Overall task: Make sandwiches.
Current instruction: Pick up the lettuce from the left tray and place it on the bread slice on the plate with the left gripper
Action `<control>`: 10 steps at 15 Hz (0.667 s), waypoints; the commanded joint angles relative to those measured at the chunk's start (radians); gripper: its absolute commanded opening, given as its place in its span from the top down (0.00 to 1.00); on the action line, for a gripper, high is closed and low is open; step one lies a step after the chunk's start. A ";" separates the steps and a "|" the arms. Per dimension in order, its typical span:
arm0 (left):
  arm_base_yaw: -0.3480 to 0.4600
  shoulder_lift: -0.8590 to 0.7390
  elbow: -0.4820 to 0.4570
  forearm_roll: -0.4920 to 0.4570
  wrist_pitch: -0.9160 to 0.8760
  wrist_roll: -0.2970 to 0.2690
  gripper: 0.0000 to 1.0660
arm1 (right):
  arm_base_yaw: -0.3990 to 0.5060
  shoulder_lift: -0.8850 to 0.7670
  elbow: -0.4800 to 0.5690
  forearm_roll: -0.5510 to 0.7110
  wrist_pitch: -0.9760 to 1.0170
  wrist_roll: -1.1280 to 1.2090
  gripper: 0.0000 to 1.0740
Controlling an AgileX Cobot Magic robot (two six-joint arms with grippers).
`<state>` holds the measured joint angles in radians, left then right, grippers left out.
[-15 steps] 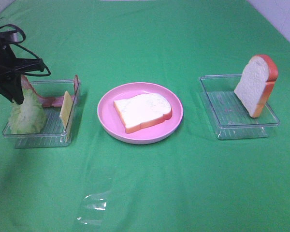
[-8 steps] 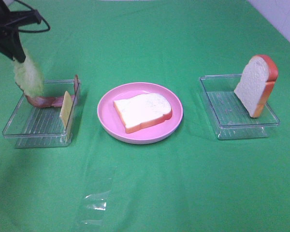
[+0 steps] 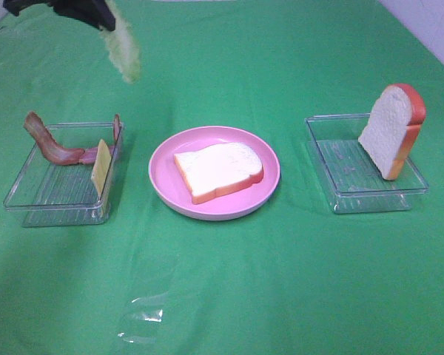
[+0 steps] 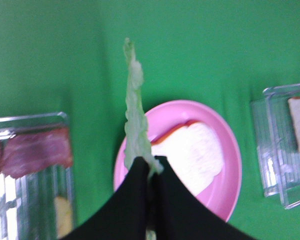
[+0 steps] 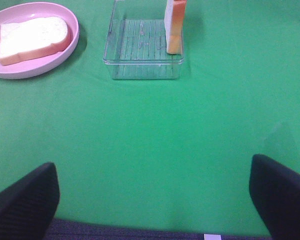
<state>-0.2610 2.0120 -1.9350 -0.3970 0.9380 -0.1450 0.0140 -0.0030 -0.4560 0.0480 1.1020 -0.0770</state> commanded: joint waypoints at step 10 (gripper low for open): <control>-0.296 0.240 -0.007 -0.152 -0.166 0.003 1.00 | -0.001 -0.032 0.003 0.003 -0.004 -0.003 0.08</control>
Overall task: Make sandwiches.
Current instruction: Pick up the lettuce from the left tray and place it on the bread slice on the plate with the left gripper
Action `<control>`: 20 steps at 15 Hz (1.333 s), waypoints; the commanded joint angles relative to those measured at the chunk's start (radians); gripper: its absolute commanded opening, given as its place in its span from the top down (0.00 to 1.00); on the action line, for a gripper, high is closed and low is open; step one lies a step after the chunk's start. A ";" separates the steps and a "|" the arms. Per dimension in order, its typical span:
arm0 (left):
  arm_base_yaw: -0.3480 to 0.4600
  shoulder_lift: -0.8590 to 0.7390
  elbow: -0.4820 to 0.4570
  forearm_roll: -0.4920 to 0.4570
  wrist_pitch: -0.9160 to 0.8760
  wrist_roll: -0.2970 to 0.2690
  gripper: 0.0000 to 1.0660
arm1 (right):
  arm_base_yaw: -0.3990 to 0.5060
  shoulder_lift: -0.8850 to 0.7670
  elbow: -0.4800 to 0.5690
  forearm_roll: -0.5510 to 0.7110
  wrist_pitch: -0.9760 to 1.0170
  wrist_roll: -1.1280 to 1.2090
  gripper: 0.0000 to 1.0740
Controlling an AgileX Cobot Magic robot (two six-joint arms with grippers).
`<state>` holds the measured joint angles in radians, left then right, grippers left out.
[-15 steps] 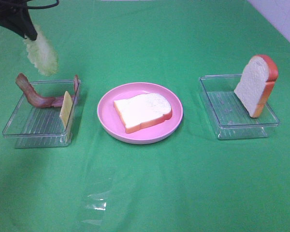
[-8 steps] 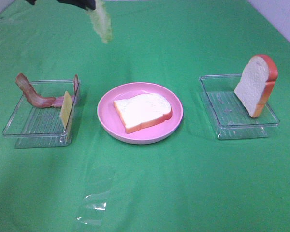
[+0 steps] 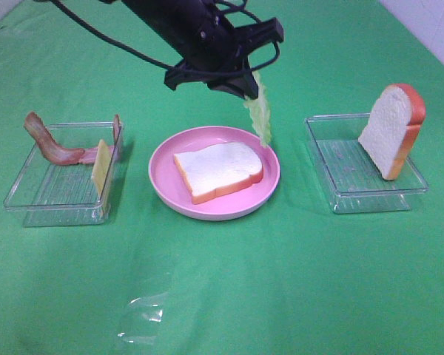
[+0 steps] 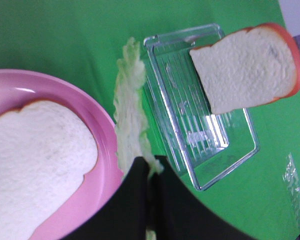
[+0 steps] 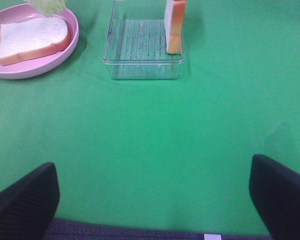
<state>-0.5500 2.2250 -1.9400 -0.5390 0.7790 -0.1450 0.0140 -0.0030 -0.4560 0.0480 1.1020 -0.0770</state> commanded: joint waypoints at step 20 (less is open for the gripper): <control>-0.005 0.108 -0.002 0.371 0.132 -0.127 0.82 | -0.001 -0.032 0.003 0.003 -0.004 -0.004 0.08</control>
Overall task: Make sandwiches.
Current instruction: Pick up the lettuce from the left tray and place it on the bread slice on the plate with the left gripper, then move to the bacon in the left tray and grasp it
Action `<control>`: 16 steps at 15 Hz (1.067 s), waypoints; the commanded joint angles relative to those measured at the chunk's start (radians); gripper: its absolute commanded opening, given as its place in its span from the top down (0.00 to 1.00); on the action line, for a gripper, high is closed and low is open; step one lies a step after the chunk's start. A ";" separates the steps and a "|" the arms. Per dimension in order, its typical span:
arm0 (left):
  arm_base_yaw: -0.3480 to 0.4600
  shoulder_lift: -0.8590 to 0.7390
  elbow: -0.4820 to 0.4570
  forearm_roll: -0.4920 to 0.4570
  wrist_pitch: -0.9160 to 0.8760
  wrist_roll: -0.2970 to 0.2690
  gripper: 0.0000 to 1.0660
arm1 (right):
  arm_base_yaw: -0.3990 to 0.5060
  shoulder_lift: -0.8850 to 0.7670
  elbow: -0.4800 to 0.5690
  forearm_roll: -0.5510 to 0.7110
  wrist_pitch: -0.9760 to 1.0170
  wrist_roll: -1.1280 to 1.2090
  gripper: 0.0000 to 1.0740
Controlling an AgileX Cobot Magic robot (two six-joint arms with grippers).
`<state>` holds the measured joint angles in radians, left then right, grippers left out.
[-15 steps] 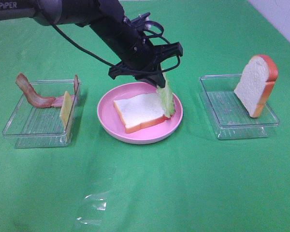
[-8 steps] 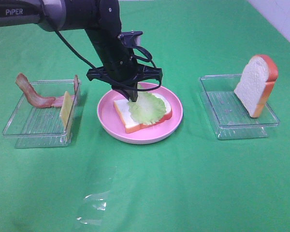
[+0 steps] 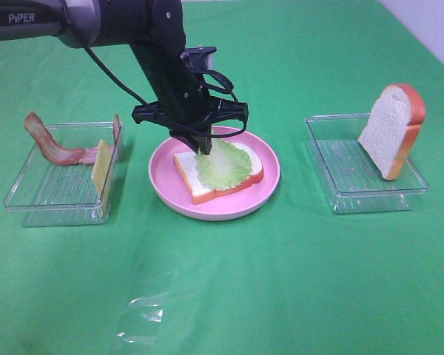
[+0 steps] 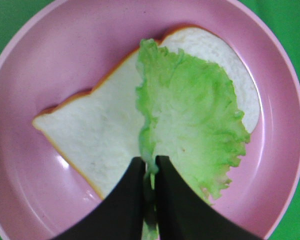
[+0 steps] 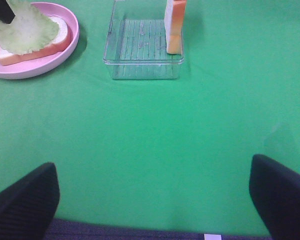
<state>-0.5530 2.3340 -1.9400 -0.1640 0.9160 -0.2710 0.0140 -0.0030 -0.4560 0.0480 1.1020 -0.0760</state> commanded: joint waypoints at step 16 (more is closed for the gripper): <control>0.040 -0.114 -0.236 0.060 0.403 0.208 0.05 | -0.001 -0.032 0.003 0.003 -0.004 -0.005 0.08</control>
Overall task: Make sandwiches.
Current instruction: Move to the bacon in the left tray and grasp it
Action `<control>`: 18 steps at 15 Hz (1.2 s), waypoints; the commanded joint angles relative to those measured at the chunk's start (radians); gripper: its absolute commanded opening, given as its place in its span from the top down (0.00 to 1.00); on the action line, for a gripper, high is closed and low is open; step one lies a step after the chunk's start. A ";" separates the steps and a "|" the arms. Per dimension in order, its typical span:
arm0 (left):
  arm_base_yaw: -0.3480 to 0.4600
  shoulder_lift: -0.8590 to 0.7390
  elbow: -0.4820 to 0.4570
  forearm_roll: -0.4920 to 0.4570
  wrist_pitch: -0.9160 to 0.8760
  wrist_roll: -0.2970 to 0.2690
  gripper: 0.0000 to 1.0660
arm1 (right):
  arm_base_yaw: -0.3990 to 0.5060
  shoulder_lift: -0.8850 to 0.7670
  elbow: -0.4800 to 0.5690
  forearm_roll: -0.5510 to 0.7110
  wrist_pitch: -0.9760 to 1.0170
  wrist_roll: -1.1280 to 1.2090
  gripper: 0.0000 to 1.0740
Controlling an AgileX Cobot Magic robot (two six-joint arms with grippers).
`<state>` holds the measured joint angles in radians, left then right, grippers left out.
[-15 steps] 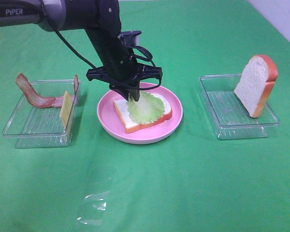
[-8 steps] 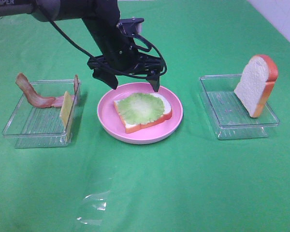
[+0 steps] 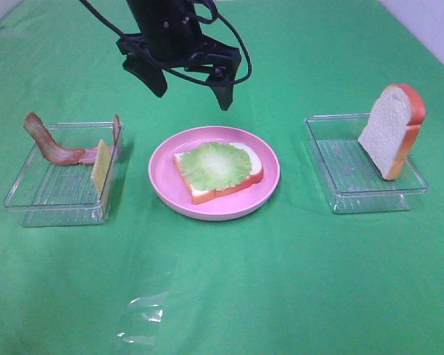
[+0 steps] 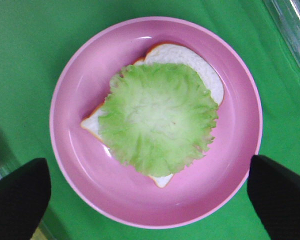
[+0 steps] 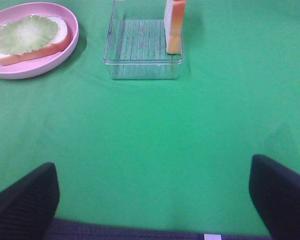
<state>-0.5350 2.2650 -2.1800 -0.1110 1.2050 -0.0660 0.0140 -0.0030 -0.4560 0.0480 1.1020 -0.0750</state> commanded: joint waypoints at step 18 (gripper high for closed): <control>0.500 -0.272 0.386 0.052 0.026 -0.027 0.06 | -0.001 -0.032 0.003 0.003 -0.004 -0.006 0.08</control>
<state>-0.0240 1.9990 -1.8000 -0.0550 1.2180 -0.0860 0.0140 -0.0030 -0.4560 0.0480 1.1020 -0.0750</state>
